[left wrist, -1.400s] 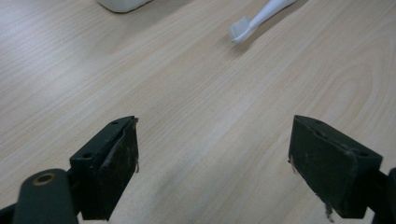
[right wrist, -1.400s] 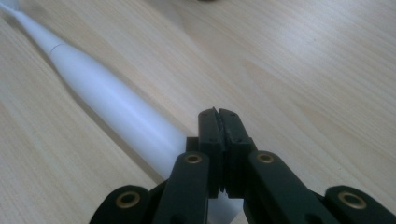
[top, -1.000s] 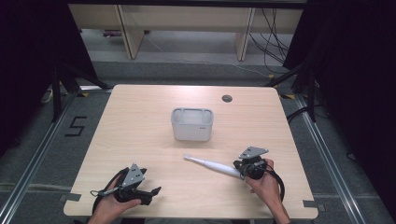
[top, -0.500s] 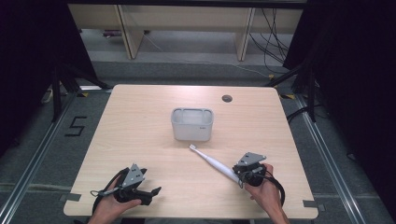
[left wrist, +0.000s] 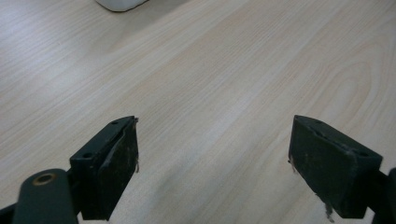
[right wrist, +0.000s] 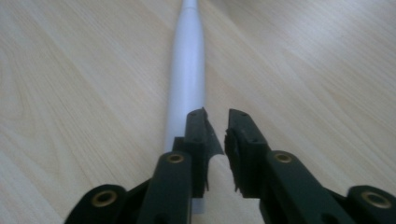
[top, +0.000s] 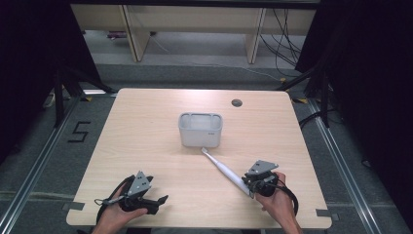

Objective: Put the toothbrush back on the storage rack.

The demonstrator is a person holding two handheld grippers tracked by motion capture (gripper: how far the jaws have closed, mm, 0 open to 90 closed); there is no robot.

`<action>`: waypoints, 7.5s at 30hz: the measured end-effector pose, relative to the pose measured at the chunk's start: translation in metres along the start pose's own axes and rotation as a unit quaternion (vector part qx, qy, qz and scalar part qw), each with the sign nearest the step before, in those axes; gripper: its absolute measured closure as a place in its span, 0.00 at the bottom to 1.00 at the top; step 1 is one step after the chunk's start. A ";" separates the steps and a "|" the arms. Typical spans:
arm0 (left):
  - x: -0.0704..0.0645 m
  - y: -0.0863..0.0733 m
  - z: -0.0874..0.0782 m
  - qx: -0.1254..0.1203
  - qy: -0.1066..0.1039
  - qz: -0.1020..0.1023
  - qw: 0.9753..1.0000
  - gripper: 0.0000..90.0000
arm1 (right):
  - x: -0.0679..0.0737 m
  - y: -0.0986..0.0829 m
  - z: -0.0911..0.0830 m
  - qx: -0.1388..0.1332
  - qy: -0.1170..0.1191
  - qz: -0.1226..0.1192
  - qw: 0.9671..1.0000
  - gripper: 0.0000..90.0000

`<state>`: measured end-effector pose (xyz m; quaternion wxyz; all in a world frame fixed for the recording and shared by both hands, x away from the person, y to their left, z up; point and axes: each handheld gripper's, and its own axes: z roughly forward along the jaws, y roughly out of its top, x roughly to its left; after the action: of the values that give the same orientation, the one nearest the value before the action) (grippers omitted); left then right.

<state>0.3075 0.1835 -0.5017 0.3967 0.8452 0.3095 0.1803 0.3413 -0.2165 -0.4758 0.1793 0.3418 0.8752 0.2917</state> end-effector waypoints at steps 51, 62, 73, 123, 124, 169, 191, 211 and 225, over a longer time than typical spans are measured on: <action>0.002 0.000 -0.001 -0.003 0.003 -0.002 1.000 0.17 | -0.006 0.085 0.069 0.234 0.094 -0.045 0.967 0.67; 0.003 0.000 -0.002 -0.002 -0.002 -0.001 1.000 0.17 | -0.006 0.092 0.075 0.264 0.101 -0.058 0.957 0.73; 0.002 0.000 -0.002 0.000 0.002 -0.001 1.000 0.17 | 0.001 0.099 0.080 0.293 0.091 -0.081 0.948 0.73; 0.002 0.000 -0.002 0.000 0.004 0.000 1.000 0.17 | -0.021 0.130 -0.012 0.045 0.093 -0.064 0.993 0.74; 0.002 0.000 -0.002 0.000 0.004 0.000 1.000 0.17 | -0.021 0.130 -0.012 0.045 0.093 -0.064 0.993 0.74; 0.003 0.000 -0.003 0.005 -0.006 0.000 1.000 0.17 | -0.076 0.199 0.014 -0.218 0.059 0.085 0.971 0.74; 0.002 0.000 -0.003 0.003 -0.005 -0.002 1.000 0.17 | -0.081 0.207 0.043 -0.243 0.043 0.109 0.963 0.74; 0.002 0.000 -0.003 0.003 -0.005 -0.003 1.000 0.17 | -0.081 0.194 0.058 -0.232 0.040 0.121 0.964 0.74; 0.002 0.000 -0.002 0.000 -0.003 0.000 1.000 0.17 | -0.077 0.182 0.058 -0.222 0.026 0.094 0.970 0.74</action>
<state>0.3077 0.1857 -0.5000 0.3973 0.8458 0.3084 0.1780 0.5144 -0.1395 -0.3960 0.1997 0.3661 0.7568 0.5033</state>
